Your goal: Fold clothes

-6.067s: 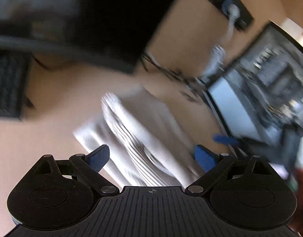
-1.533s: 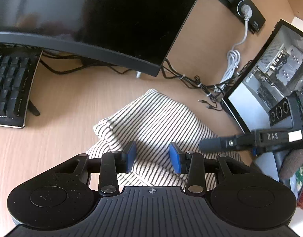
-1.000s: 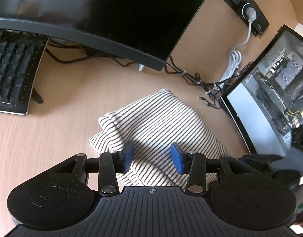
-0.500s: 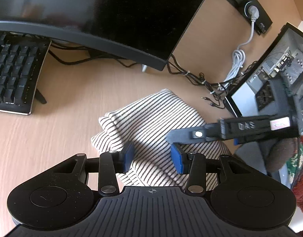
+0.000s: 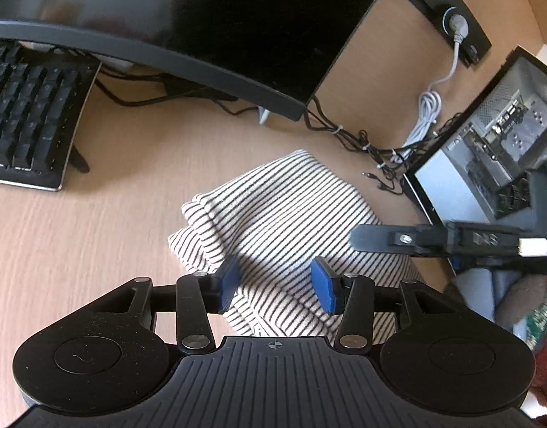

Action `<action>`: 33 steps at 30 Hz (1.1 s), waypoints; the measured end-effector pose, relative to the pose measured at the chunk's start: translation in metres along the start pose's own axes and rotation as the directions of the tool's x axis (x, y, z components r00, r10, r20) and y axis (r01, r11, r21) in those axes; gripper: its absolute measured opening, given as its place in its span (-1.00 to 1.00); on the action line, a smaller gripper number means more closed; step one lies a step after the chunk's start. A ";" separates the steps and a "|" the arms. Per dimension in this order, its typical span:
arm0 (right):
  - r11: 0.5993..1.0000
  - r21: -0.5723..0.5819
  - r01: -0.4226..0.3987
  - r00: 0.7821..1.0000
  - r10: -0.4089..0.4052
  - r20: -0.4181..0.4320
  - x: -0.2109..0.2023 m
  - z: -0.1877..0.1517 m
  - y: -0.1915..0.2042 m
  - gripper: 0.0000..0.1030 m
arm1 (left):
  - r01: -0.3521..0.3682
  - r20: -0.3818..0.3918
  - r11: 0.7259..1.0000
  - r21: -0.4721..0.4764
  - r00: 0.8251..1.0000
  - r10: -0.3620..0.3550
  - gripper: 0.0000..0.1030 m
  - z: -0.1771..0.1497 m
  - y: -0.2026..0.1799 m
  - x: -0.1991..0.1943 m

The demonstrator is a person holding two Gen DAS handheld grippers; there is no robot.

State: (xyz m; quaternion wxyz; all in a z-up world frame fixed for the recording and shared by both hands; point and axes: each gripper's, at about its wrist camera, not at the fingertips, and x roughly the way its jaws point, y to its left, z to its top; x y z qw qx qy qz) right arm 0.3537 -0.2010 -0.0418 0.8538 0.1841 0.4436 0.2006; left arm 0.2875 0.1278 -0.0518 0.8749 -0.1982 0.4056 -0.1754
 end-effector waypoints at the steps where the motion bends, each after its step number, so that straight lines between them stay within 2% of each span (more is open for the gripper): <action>1: 1.000 -0.008 0.015 1.000 -0.014 0.016 -0.009 -0.006 0.000 0.89 | 0.006 -0.002 1.000 -0.003 1.000 -0.006 -0.04 0.000 0.001 0.000; 4: 0.999 -0.016 0.050 0.998 -0.050 0.028 -0.026 -0.024 0.000 0.90 | 0.023 -0.011 1.000 0.000 1.000 -0.023 -0.03 0.001 0.005 0.000; 8: 0.994 0.009 0.105 0.994 -0.105 0.011 -0.024 -0.047 0.003 0.95 | 0.041 -0.016 0.999 0.025 0.999 -0.041 -0.02 0.001 0.007 0.001; 12: 0.987 0.017 0.163 0.985 -0.163 0.052 -0.027 -0.057 0.015 0.95 | 0.067 -0.003 0.998 0.022 0.998 -0.067 -0.02 -0.002 0.013 0.001; 16: 0.958 -0.162 0.238 0.971 -0.231 0.062 -0.026 -0.067 0.051 0.95 | 0.046 -0.003 0.999 -0.008 0.999 -0.046 0.08 -0.002 0.014 0.000; 17: 0.948 -0.192 0.255 0.967 -0.246 0.068 -0.024 -0.069 0.055 0.95 | 0.029 -0.006 1.000 -0.011 1.000 -0.029 0.21 -0.002 0.013 0.000; 18: 0.949 -0.191 0.252 0.968 -0.244 0.067 -0.023 -0.070 0.053 0.95 | -0.002 -0.009 1.000 -0.020 1.000 0.001 0.51 -0.003 0.013 -0.001; 19: 0.950 -0.188 0.248 0.969 -0.240 0.065 -0.022 -0.070 0.051 0.95 | -0.031 -0.010 0.998 -0.047 0.999 0.030 0.55 -0.005 0.014 -0.004; 21: 0.958 -0.176 0.227 0.974 -0.219 0.063 -0.021 -0.069 0.044 0.95 | -0.073 -0.003 0.992 -0.105 0.997 0.074 0.48 -0.011 0.014 -0.012; 24: 0.960 -0.197 0.199 0.980 -0.189 0.068 -0.021 -0.070 0.038 0.95 | -0.107 0.029 0.979 -0.172 0.993 0.114 0.49 -0.022 0.006 -0.030; 28: 0.957 -0.241 0.162 0.986 -0.150 0.067 -0.021 -0.071 0.035 0.95 | -0.171 0.013 0.970 -0.173 0.984 0.176 0.55 -0.029 -0.016 -0.020; 33: 0.941 -0.322 0.103 0.994 -0.092 0.051 -0.025 -0.069 0.028 0.95 | -0.252 -0.013 0.954 -0.164 0.967 0.253 0.45 -0.038 -0.044 -0.006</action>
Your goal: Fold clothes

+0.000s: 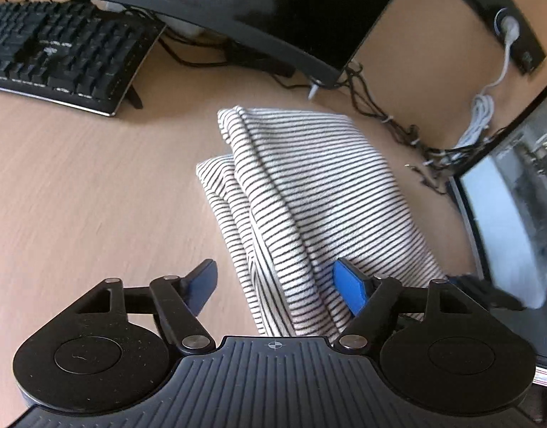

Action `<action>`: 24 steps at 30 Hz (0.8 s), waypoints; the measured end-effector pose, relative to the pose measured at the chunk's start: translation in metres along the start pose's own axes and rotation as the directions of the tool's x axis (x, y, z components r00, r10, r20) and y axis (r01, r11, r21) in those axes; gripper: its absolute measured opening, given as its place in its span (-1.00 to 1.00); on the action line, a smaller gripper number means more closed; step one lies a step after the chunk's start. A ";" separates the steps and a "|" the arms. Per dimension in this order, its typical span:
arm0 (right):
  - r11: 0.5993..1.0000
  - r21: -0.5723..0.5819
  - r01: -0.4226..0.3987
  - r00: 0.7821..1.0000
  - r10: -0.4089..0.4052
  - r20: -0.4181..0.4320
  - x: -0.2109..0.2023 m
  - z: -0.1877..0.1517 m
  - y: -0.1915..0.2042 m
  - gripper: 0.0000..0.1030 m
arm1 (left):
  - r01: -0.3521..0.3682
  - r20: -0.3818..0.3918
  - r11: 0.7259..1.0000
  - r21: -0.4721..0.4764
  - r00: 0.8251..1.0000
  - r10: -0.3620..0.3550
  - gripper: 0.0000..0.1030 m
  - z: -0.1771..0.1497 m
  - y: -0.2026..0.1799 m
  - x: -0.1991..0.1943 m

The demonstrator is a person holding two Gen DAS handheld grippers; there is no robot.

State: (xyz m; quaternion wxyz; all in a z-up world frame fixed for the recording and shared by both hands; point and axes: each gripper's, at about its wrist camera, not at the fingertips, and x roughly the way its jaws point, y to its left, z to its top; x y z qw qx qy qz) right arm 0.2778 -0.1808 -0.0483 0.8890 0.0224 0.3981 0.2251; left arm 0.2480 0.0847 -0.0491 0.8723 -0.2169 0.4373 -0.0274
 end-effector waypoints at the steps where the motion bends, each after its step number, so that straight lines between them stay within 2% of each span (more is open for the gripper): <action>1: 1.000 -0.028 -0.015 1.000 0.015 -0.002 -0.003 -0.001 -0.003 0.95 | -0.018 0.003 1.000 -0.001 1.000 0.018 0.44 -0.001 -0.004 -0.001; 4: 0.996 -0.071 -0.060 0.998 0.060 -0.001 -0.017 -0.006 -0.018 0.95 | -0.085 0.016 0.996 0.013 0.996 0.085 0.40 -0.004 -0.013 -0.006; 9: 0.976 0.092 -0.196 0.981 0.194 0.026 -0.026 0.008 -0.059 0.97 | -0.140 0.029 0.990 0.022 0.990 0.140 0.40 -0.009 -0.020 -0.009; 12: 0.957 0.162 -0.241 0.970 0.243 0.005 -0.009 0.020 -0.072 0.97 | -0.138 0.033 0.990 0.023 0.990 0.137 0.40 -0.008 -0.020 -0.010; 20: 0.928 0.219 -0.303 0.937 0.332 -0.109 0.044 0.032 -0.062 1.00 | -0.091 0.037 0.996 0.009 0.995 0.091 0.45 -0.009 -0.007 -0.009; 24: 0.929 0.237 -0.286 0.936 0.323 -0.138 0.055 0.043 -0.048 1.00 | -0.086 0.045 0.996 0.030 0.995 0.085 0.45 -0.008 -0.006 -0.010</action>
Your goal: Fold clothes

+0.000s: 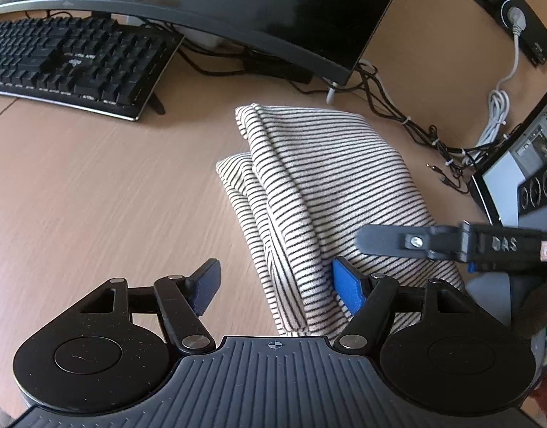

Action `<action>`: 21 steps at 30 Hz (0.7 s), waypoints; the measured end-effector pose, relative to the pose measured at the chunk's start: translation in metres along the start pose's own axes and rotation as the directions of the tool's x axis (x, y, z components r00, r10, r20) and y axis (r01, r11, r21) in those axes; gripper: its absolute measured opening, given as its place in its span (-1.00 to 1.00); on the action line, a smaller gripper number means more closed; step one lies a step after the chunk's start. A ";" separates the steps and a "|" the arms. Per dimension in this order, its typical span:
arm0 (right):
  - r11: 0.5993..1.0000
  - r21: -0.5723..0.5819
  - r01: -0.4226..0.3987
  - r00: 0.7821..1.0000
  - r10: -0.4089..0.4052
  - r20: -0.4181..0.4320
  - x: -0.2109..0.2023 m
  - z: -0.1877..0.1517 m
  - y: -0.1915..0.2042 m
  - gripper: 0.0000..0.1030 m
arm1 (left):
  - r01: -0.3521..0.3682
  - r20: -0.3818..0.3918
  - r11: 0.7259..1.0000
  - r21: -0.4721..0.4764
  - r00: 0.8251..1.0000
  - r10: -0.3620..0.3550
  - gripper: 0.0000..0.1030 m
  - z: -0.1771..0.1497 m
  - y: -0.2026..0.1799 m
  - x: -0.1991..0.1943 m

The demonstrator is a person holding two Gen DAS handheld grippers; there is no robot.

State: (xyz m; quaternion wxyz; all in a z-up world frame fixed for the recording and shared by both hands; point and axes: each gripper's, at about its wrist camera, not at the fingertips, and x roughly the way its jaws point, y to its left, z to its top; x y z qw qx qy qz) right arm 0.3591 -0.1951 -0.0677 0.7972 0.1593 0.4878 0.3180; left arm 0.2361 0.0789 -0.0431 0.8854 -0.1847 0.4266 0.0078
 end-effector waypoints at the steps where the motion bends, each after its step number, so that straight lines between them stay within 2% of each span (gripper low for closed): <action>1: 1.000 -0.007 -0.005 1.000 0.005 0.002 0.000 0.002 0.005 1.00 | -0.003 0.002 1.000 0.007 1.000 0.003 0.45 0.000 0.001 -0.001; 2: 1.000 -0.013 -0.011 1.000 0.011 0.004 -0.001 0.004 0.009 1.00 | -0.007 0.003 1.000 0.013 1.000 0.007 0.45 0.000 0.003 -0.002; 6: 0.990 -0.027 -0.136 0.988 0.137 0.066 -0.023 0.007 0.026 0.99 | -0.023 0.008 0.999 0.042 1.000 0.023 0.45 0.000 0.008 -0.006; 8: 0.991 -0.040 -0.127 0.990 0.130 0.062 -0.023 0.006 0.028 0.99 | -0.021 0.008 0.998 0.052 1.000 0.021 0.45 0.000 0.010 -0.007; 10: 0.997 -0.064 -0.051 0.998 0.054 0.043 -0.017 0.003 0.026 0.99 | -0.005 0.009 0.999 0.048 1.000 0.005 0.45 0.000 0.010 -0.005; 12: 0.994 -0.087 0.069 0.997 -0.067 0.026 -0.010 -0.001 0.022 0.99 | 0.007 0.013 0.999 0.048 1.000 -0.007 0.46 0.001 0.006 -0.003; 16: 0.989 -0.101 0.105 0.992 -0.097 0.079 -0.024 -0.003 0.019 0.99 | 0.018 0.021 0.999 0.038 1.000 -0.019 0.46 0.001 0.002 -0.004; 21: 0.982 -0.117 0.146 0.981 -0.128 0.147 -0.041 -0.005 0.015 0.98 | 0.070 0.026 0.996 -0.056 0.997 -0.068 0.41 0.006 0.010 -0.018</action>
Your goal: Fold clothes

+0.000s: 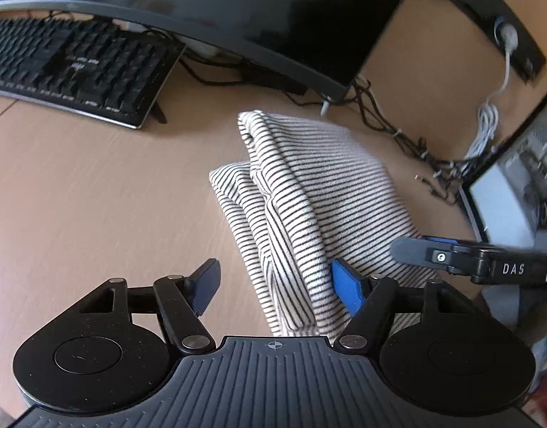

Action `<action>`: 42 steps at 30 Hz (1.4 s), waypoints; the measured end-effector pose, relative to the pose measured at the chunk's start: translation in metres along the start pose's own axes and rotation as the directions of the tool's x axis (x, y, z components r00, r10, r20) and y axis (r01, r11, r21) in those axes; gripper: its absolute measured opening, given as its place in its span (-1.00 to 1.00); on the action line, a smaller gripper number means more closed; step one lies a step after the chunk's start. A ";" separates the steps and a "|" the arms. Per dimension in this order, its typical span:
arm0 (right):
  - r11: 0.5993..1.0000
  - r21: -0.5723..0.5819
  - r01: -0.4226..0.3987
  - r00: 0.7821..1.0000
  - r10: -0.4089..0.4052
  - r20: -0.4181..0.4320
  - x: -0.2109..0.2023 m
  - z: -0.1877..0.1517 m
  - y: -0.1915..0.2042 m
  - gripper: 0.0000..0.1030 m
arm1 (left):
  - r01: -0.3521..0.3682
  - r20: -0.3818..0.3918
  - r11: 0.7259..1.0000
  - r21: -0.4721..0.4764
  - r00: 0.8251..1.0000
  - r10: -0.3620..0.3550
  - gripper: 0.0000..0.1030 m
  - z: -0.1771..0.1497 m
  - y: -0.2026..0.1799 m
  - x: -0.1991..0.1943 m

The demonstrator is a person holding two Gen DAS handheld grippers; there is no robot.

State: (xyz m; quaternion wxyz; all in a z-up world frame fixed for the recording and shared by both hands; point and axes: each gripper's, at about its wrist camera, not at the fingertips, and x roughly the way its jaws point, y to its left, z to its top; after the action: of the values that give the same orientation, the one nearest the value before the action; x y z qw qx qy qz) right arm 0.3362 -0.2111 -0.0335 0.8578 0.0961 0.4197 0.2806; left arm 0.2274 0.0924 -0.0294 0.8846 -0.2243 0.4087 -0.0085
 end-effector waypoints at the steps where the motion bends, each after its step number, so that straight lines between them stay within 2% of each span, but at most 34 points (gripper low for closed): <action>1: 1.000 -0.004 0.008 1.000 -0.008 0.013 -0.003 0.000 -0.001 0.98 | 0.015 0.000 1.000 -0.017 1.000 -0.015 0.41 0.001 0.000 -0.001; 4: 0.999 -0.023 0.025 1.000 -0.025 0.016 -0.004 0.001 -0.003 0.78 | 0.045 -0.015 0.998 -0.045 0.999 -0.046 0.45 0.004 -0.004 0.004; 8: 1.000 -0.010 0.000 1.000 -0.001 -0.012 0.004 -0.003 -0.007 0.68 | -0.046 -0.032 0.998 0.037 0.998 0.047 0.49 -0.001 -0.014 0.017; 11: 1.000 -0.002 -0.021 0.999 0.021 -0.032 0.006 -0.010 -0.004 0.66 | -0.056 -0.025 0.997 0.044 0.998 0.057 0.48 -0.005 -0.009 0.014; 15: 0.999 -0.040 -0.032 0.998 0.030 -0.052 0.014 -0.016 0.013 0.66 | -0.095 -0.005 0.994 0.052 0.995 0.095 0.48 -0.007 0.003 0.006; 26: 0.990 -0.113 -0.084 0.992 0.072 -0.104 0.062 0.007 0.061 0.66 | -0.159 0.036 0.987 -0.022 0.986 0.160 0.49 0.002 0.051 -0.016; 35: 0.983 -0.120 -0.141 0.983 0.125 -0.134 0.099 0.020 0.088 0.67 | -0.190 0.050 0.979 -0.071 0.980 0.194 0.56 0.013 0.087 -0.025; 42: 0.986 -0.104 -0.133 0.983 0.118 -0.141 0.114 0.026 0.103 0.73 | -0.178 0.049 0.981 -0.070 0.982 0.182 0.58 0.021 0.100 -0.023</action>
State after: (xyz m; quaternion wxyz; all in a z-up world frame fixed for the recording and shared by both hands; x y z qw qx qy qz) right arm 0.3710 -0.0603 -0.0515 0.8123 0.0546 0.4531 0.3631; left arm 0.2106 0.1956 -0.0415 0.8849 -0.2156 0.4028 0.0912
